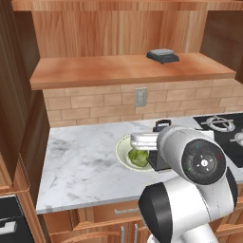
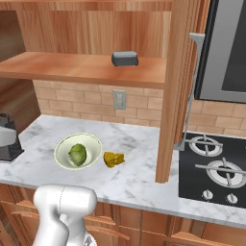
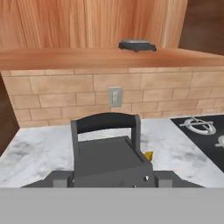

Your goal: Pick the cheese from the fridge and the cheese grater from the cabinet and place them next to the salad bowl.

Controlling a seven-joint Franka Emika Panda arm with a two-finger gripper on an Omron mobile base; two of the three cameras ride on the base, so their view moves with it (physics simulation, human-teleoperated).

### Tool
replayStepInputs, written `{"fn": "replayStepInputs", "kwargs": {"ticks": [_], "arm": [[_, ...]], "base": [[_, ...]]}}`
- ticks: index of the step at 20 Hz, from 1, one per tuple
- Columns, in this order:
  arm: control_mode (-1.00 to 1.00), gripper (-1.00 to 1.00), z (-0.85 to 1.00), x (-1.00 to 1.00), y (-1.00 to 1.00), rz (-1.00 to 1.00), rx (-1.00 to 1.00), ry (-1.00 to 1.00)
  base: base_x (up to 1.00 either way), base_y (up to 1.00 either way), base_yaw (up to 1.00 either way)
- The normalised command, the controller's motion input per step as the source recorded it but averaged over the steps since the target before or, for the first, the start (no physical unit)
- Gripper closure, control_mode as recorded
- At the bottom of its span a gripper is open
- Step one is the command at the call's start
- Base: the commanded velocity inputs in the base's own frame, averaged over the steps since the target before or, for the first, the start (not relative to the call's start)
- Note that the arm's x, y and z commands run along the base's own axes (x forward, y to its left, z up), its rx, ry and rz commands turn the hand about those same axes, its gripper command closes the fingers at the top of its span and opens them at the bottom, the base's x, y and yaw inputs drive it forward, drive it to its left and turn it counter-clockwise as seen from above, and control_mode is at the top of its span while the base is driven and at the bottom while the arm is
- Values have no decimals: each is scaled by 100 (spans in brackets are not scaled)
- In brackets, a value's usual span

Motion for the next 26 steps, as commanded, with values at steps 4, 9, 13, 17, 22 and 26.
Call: {"fn": "replayStepInputs", "kwargs": {"ticks": [4, 9, 13, 17, 22, 26], "arm": [[-100, 100, -59, 0, 0, 6, 1, -8], [-100, 100, -62, 0, 0, 6, 1, -18], [-100, 100, -83, 1, -12, 9, 2, -25], [-100, 100, -91, 19, -31, 13, 2, -25], [-100, 100, -90, 35, -29, 16, 3, -22], [-100, 100, -73, 41, -3, 16, 3, -23]], "base": [[0, 0, 0], [0, 0, 0], [0, 0, 0], [0, 0, 0], [0, 0, 0], [0, 0, 0]]}}
